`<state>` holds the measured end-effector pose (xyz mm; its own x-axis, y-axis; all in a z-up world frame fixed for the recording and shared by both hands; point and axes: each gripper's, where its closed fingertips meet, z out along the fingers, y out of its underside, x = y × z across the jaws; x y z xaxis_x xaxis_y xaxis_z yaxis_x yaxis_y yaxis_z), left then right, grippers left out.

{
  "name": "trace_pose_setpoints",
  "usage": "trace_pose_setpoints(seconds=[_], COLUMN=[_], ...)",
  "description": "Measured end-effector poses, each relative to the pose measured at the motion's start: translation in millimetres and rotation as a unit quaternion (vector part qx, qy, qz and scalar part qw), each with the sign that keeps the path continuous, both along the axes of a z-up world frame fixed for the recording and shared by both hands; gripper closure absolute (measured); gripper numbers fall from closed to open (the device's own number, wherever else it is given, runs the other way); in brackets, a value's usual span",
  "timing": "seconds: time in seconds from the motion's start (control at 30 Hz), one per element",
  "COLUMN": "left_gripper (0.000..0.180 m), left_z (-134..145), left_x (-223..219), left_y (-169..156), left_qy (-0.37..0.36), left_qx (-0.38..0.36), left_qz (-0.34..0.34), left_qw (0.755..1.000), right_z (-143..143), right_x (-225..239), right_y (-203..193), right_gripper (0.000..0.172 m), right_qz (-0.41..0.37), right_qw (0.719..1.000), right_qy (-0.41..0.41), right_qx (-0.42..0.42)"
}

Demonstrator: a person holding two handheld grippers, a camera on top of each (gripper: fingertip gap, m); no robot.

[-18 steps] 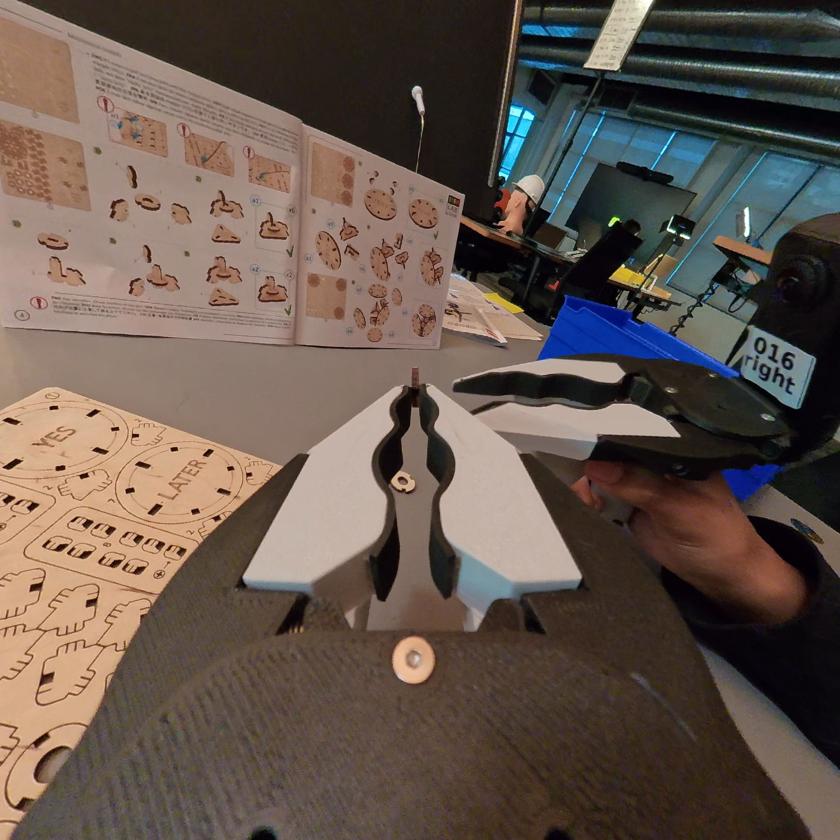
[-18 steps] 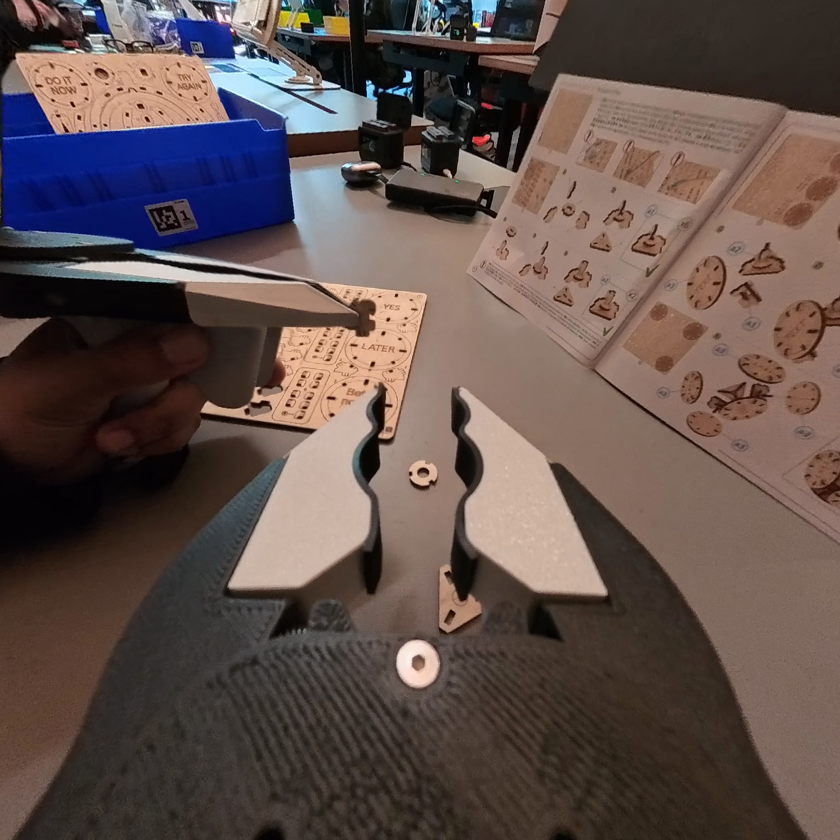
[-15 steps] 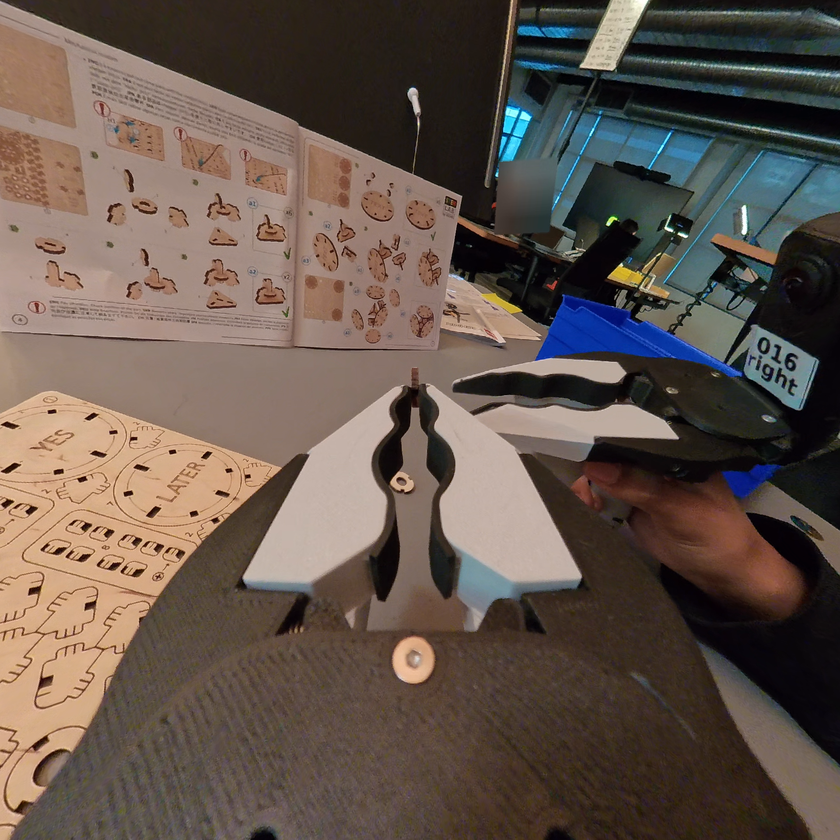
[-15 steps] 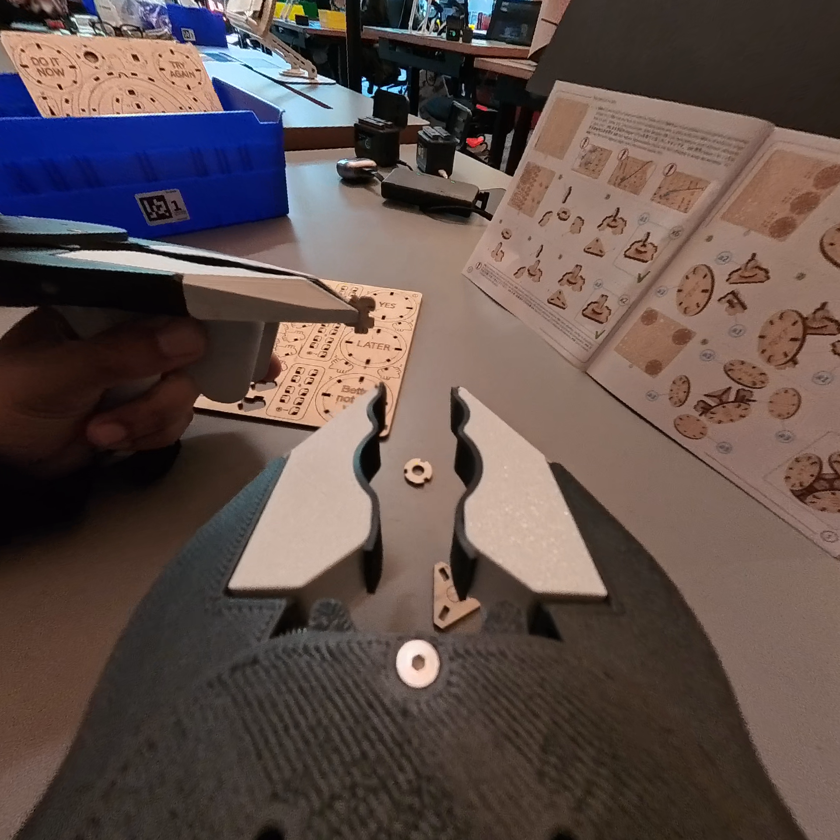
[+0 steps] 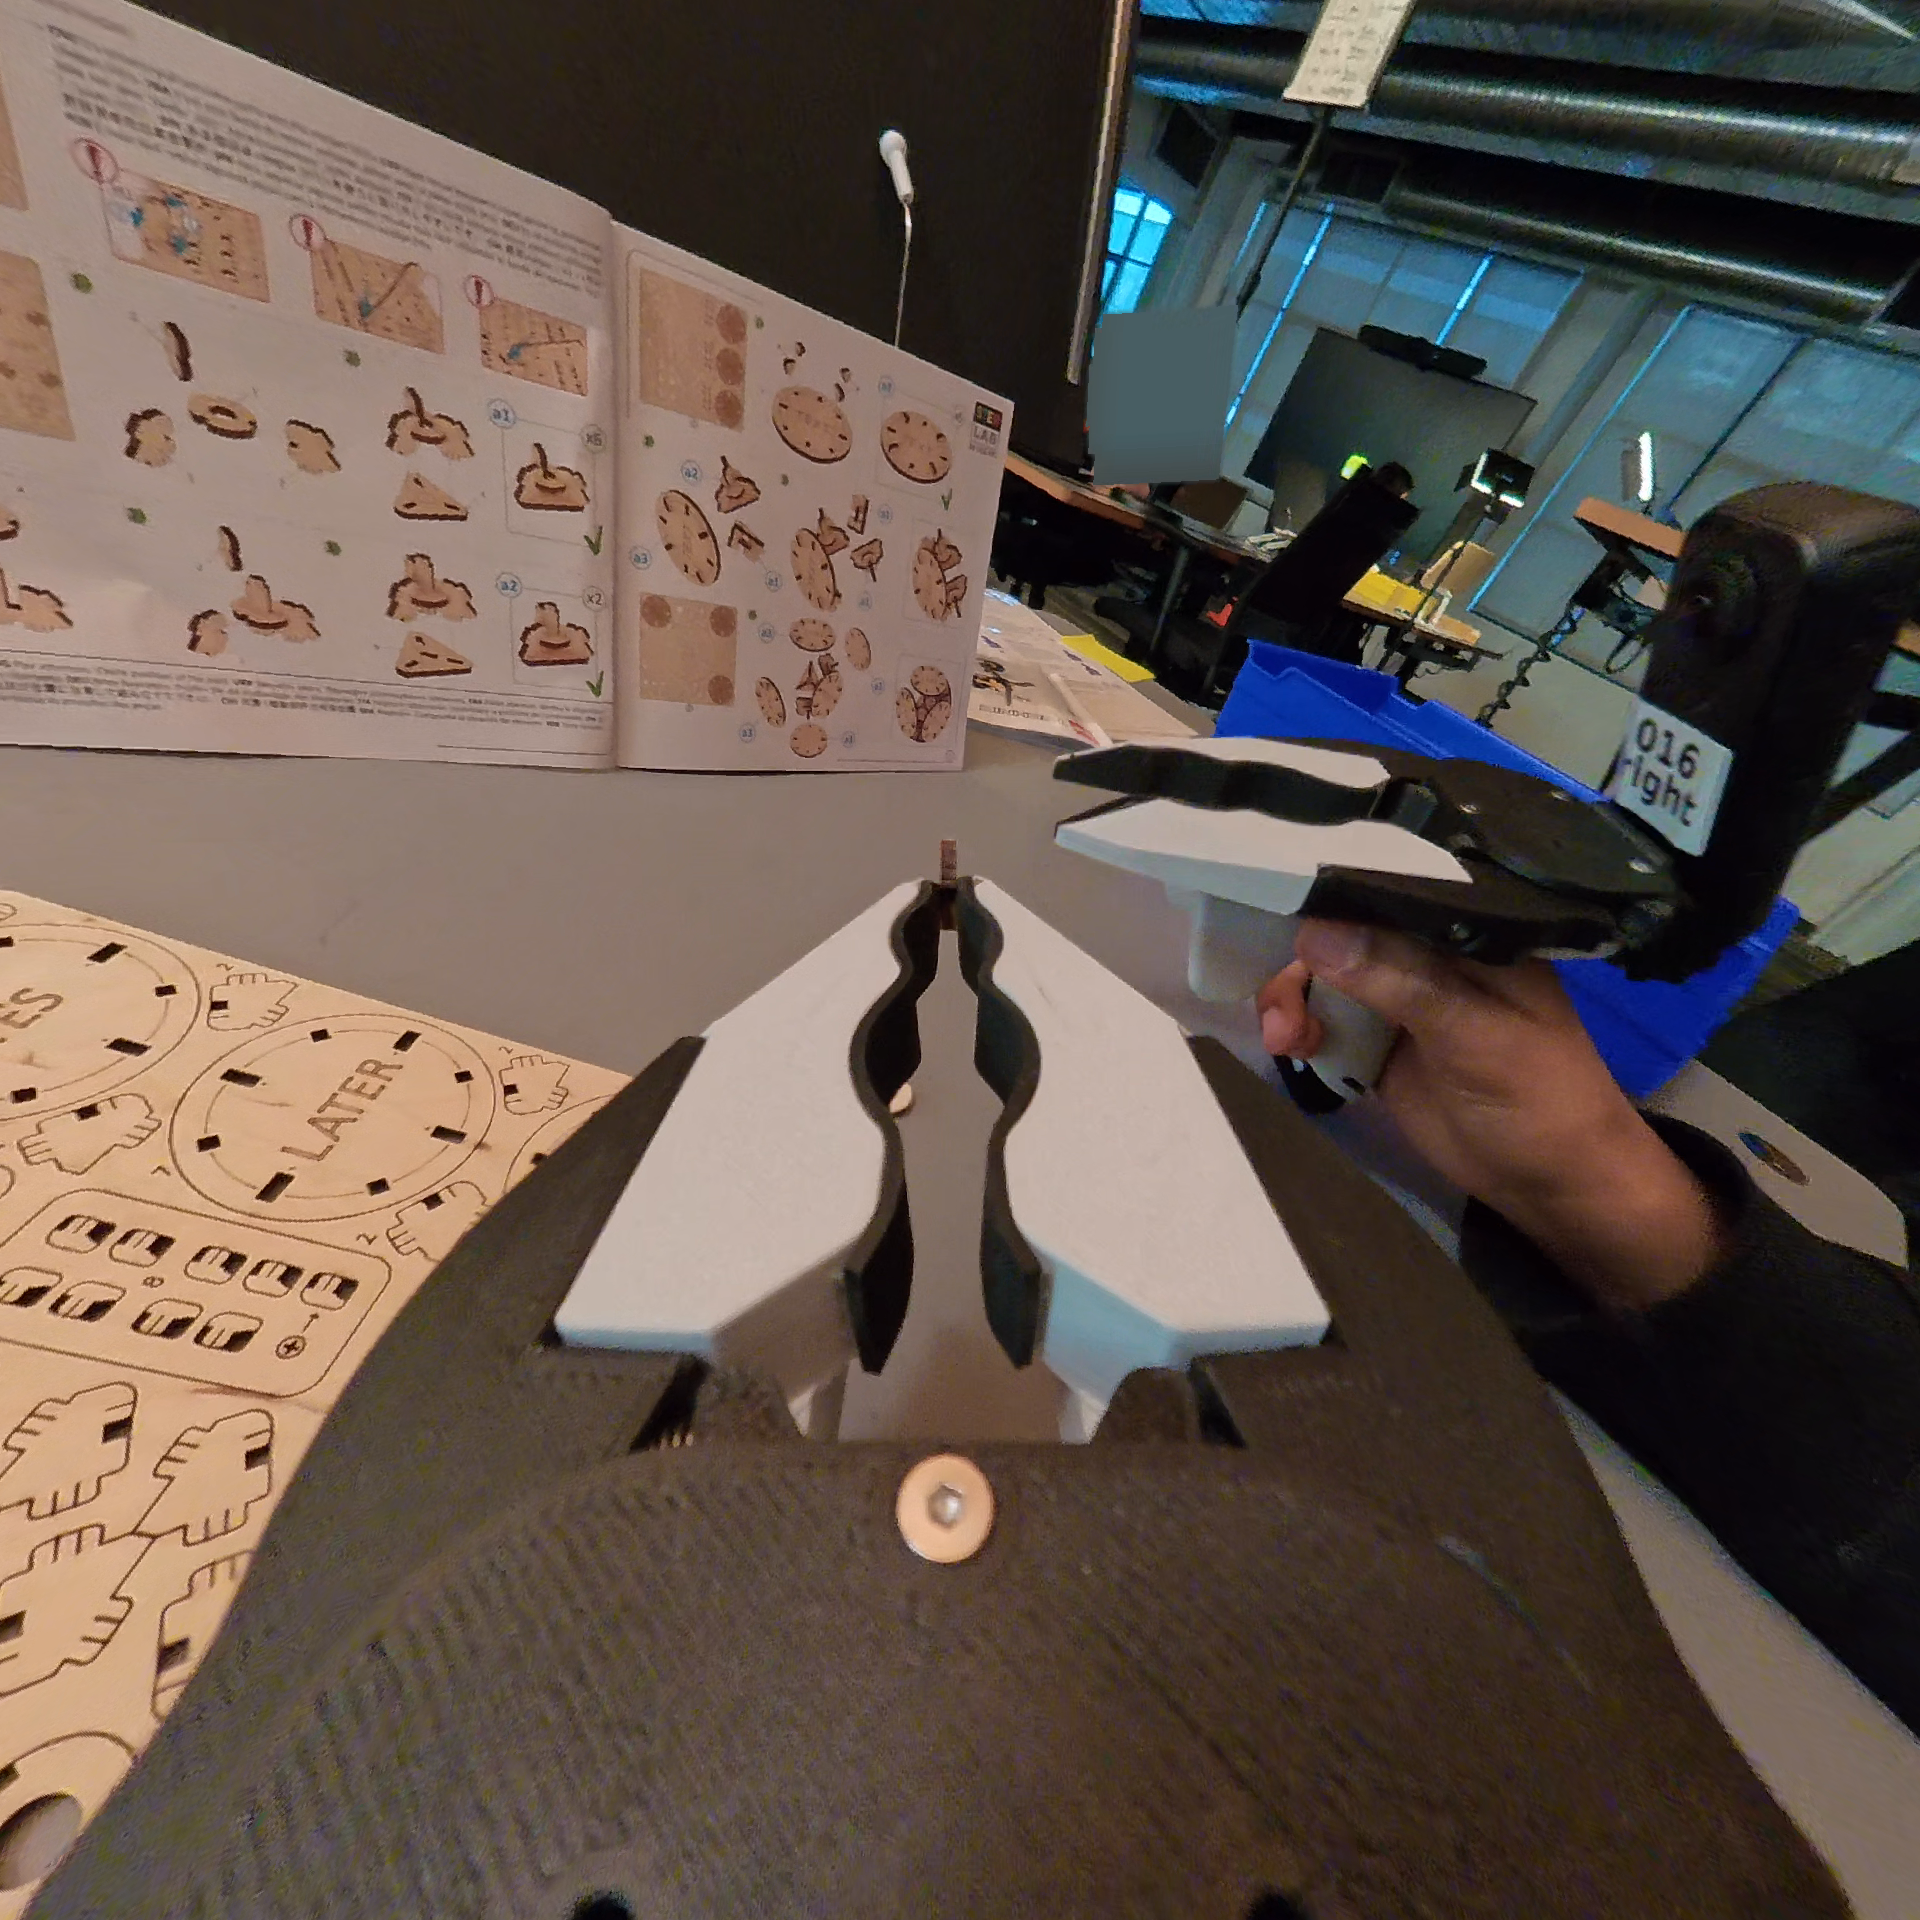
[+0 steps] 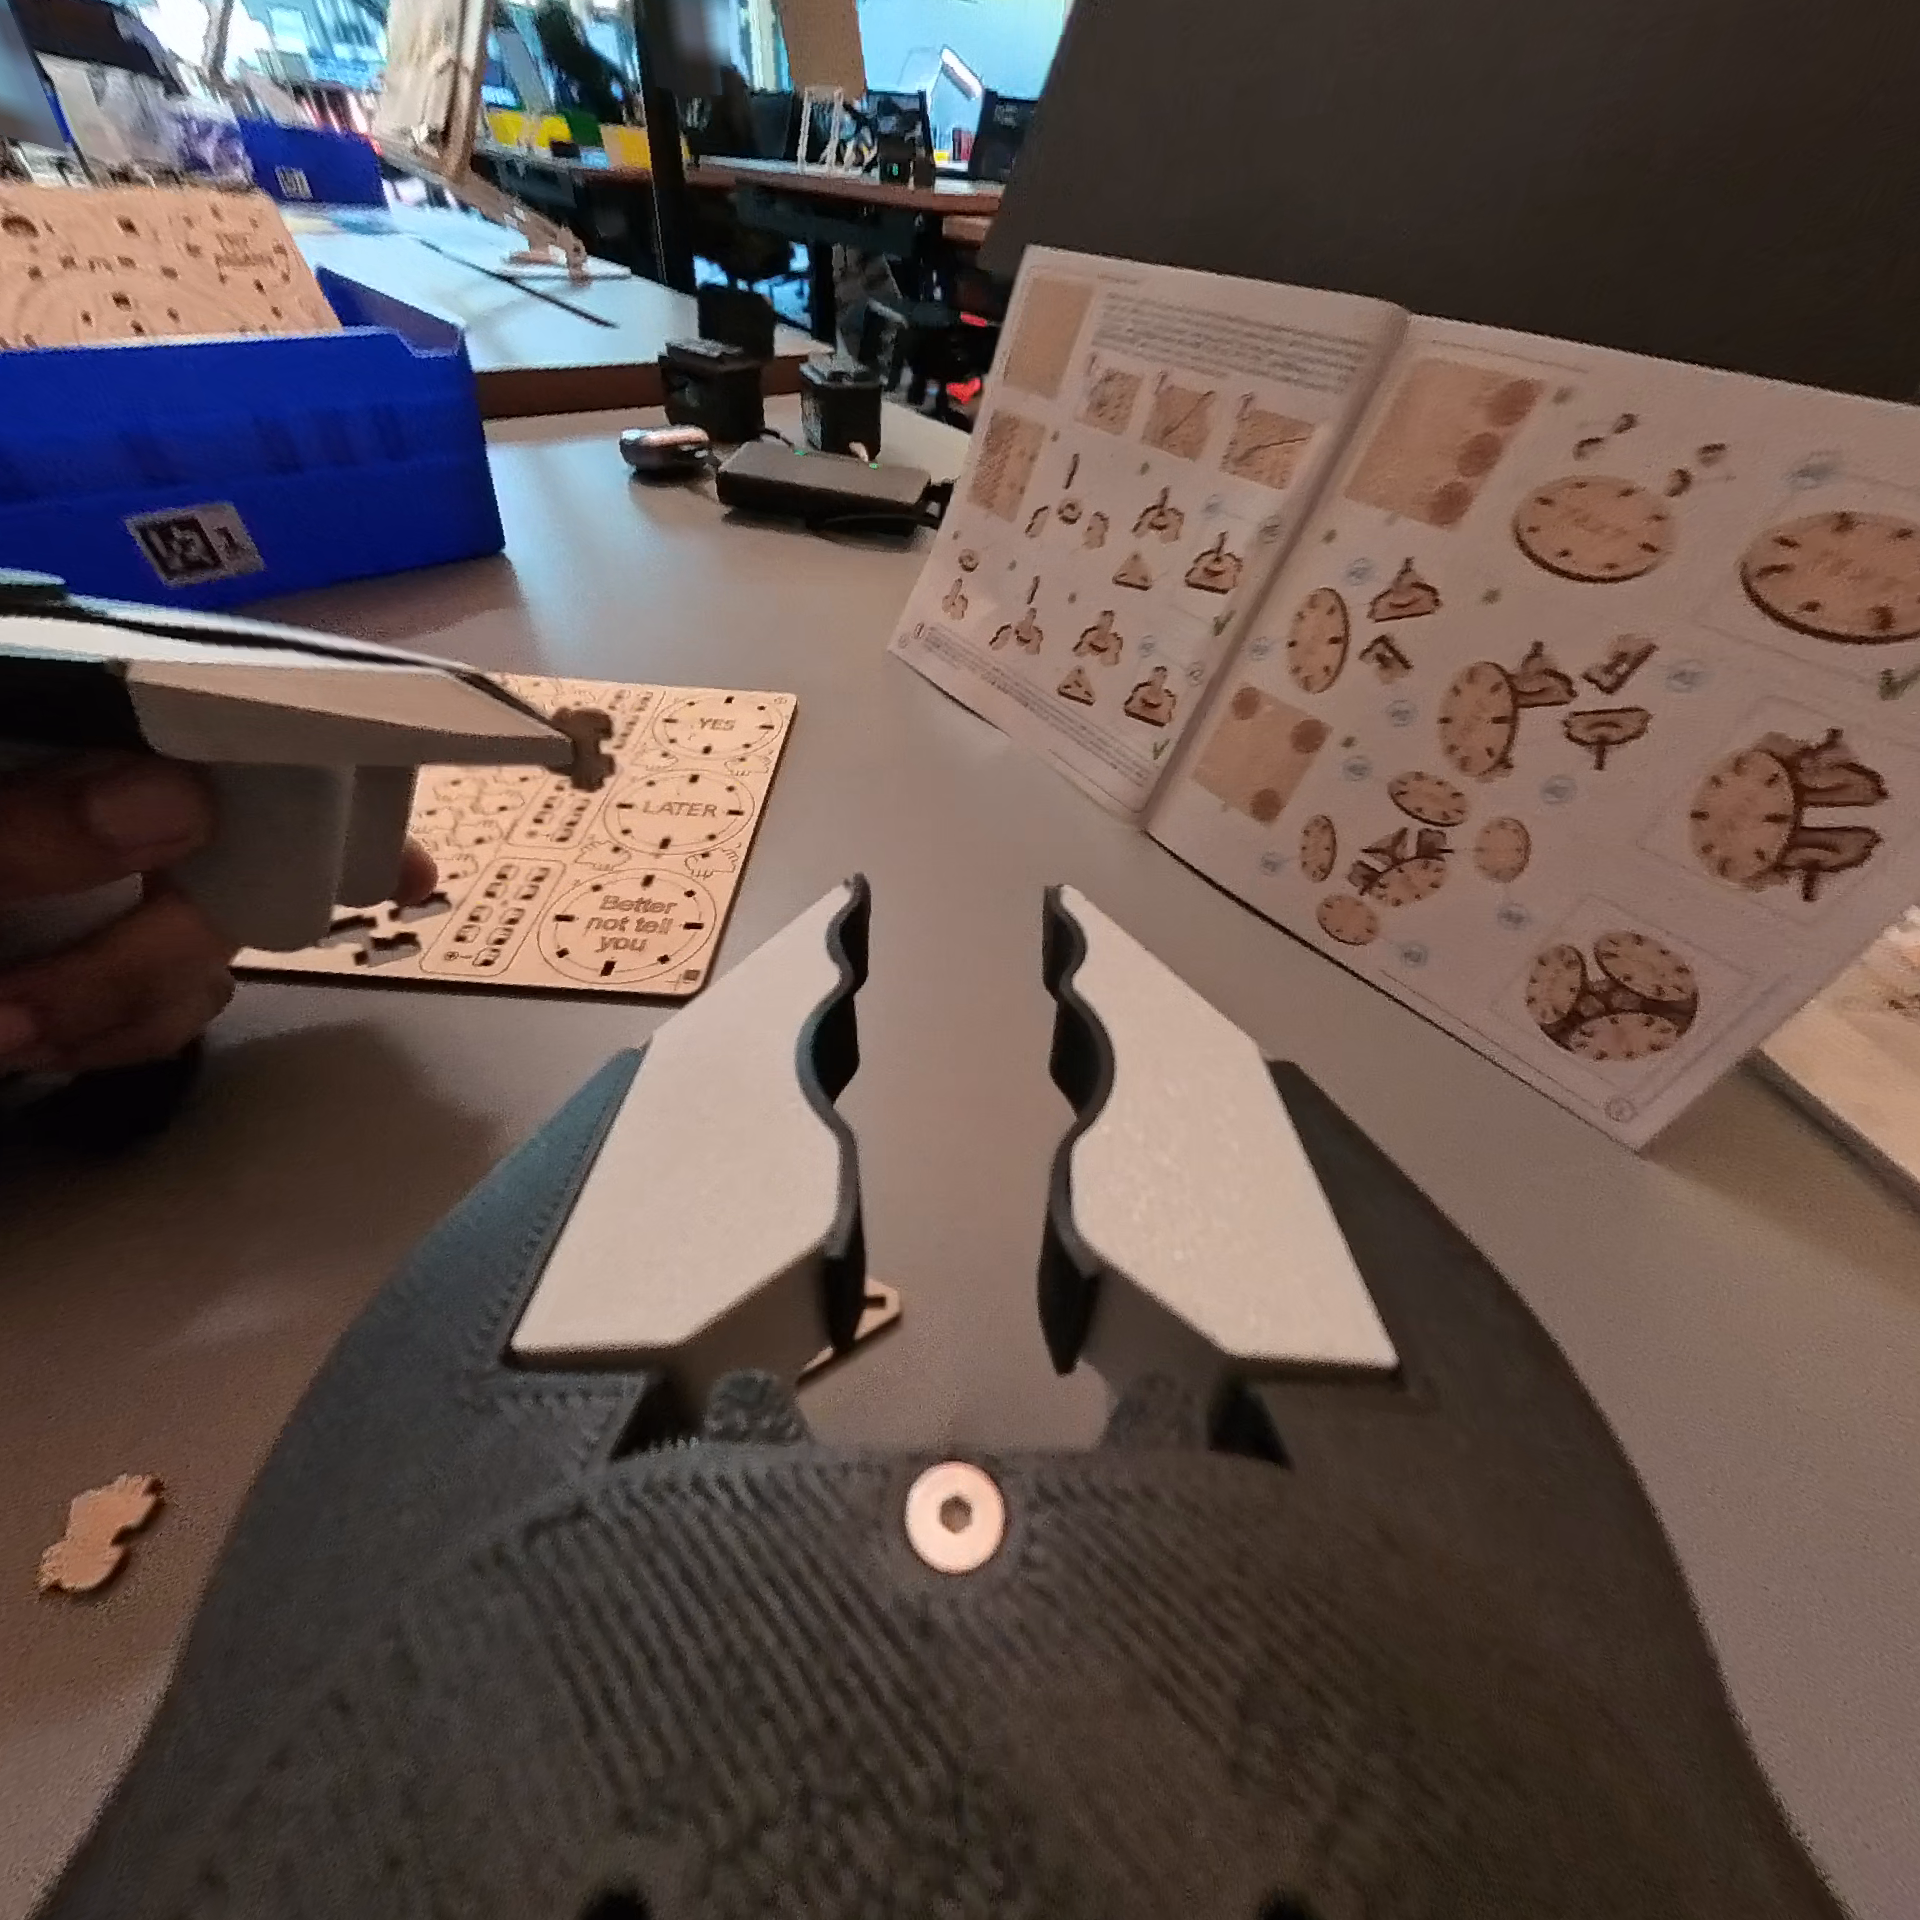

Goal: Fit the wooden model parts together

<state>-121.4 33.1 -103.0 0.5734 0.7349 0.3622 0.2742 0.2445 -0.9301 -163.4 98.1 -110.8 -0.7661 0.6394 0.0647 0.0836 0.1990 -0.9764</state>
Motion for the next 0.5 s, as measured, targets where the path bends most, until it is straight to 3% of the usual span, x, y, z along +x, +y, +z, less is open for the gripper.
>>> trace_pose_setpoints(seconds=[0.1,0.23,0.5], left_gripper=[0.180,0.180,0.180], left_z=[-2,-4,-10], left_x=[2,8,15], left_y=[7,19,21], left_qy=[-0.007,-0.013,-0.012], left_qx=[-0.004,-0.011,-0.058], left_qz=[-0.027,-0.070,-0.107], left_qw=[1.000,0.997,0.993], right_z=[-2,-3,-39], right_x=[-2,15,43], right_y=[12,9,-26], right_gripper=[0.137,0.135,0.134], right_qz=[0.012,0.088,0.212], right_qw=[0.999,0.994,0.970], right_qy=[-0.022,-0.055,-0.086], right_qx=[-0.024,-0.042,0.084])
